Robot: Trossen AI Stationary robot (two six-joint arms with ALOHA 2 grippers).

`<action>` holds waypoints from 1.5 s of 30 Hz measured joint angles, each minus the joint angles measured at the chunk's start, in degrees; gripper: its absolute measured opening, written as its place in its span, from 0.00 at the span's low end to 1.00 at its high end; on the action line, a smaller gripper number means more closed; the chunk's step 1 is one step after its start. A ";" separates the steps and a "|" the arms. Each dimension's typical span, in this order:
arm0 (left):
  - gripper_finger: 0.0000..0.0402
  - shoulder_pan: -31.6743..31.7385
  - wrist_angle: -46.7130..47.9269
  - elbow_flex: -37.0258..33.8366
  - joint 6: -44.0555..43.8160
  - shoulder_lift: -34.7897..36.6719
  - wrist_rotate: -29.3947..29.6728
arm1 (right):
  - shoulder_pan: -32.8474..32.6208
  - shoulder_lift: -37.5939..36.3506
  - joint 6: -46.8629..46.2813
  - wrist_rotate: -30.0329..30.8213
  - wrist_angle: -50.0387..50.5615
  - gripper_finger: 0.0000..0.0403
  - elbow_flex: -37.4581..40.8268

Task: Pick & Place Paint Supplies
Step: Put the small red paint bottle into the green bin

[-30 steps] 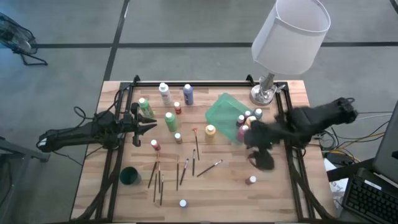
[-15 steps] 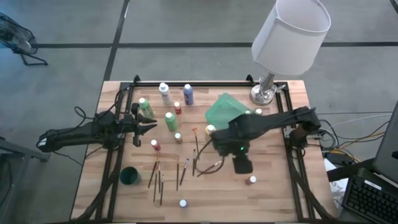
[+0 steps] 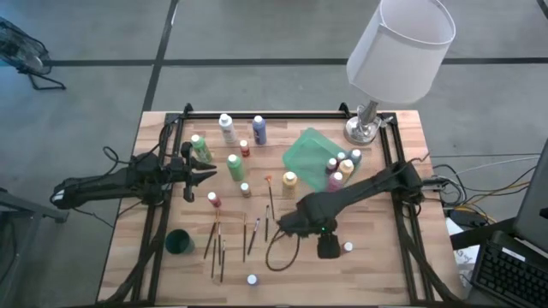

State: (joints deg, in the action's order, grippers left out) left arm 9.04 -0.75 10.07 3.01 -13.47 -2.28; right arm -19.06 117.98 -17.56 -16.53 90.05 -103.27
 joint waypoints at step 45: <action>0.19 -0.01 0.00 0.00 0.01 -0.02 0.00 | -6.11 -0.70 -13.60 -4.94 -1.81 0.54 9.00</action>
State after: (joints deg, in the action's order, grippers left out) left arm 9.03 -0.75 10.07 3.02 -13.50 -2.28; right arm -25.17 117.27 -31.16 -21.47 88.24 -94.27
